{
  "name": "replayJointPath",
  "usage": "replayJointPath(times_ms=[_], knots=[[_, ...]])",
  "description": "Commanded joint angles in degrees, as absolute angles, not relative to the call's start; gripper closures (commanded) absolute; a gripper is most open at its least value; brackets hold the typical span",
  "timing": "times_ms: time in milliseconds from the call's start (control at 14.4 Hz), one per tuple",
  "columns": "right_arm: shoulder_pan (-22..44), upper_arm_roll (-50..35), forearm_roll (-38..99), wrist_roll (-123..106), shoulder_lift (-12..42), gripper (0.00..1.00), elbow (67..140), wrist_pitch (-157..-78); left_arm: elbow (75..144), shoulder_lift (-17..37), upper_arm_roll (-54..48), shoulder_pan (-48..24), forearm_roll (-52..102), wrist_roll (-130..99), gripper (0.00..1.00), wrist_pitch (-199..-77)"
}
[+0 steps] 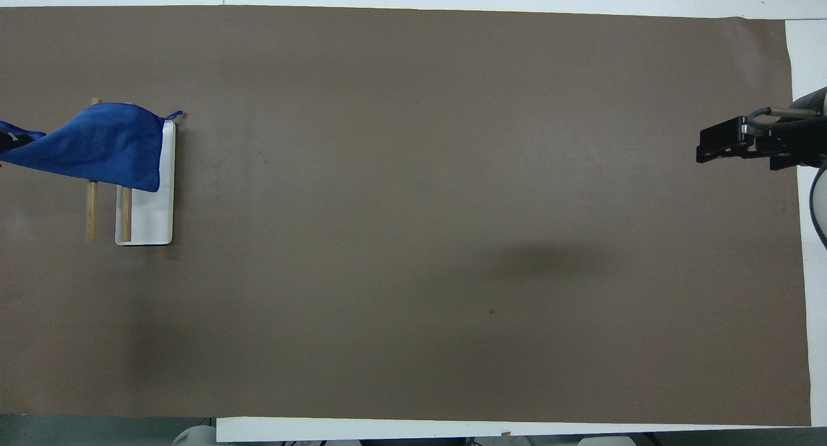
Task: Right arm passes towel to left arm to hang
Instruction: 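Drape the towel over the wooden rod with the left gripper, then open the left gripper and pull it back from the rack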
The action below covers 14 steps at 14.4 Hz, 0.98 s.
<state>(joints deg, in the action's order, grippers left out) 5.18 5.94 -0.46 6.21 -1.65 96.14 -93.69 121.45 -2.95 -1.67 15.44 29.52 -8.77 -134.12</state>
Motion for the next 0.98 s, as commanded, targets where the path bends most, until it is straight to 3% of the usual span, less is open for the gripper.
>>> replayJointPath(times_ms=[0, 557, 627, 766, 905], knots=[[5.19, 5.89, -1.14, 5.45, -1.67, 0.00, 95.80, -92.64, 123.13, -4.92, -1.93, 15.21, 28.83, -14.75, 1.00, -133.86], [4.66, 5.89, -1.05, 5.45, -1.76, 0.00, 96.06, -92.46, 123.31, -3.87, -1.93, 16.08, 15.39, -10.04, 0.90, -134.91], [4.75, 5.89, -1.05, 5.45, -1.76, 0.00, 96.15, -92.46, 122.96, -3.52, -1.93, 16.08, 15.38, -9.24, 0.74, -134.91], [4.75, 5.89, -1.05, 5.45, -1.76, 0.00, 96.07, -92.46, 122.52, -3.25, -1.93, 15.82, 15.29, -9.40, 0.00, -134.74], [4.66, 5.89, -1.05, 5.45, -1.76, 0.00, 96.15, -92.46, 119.81, -2.82, -1.93, 15.73, 14.94, -9.32, 0.00, -133.86]])
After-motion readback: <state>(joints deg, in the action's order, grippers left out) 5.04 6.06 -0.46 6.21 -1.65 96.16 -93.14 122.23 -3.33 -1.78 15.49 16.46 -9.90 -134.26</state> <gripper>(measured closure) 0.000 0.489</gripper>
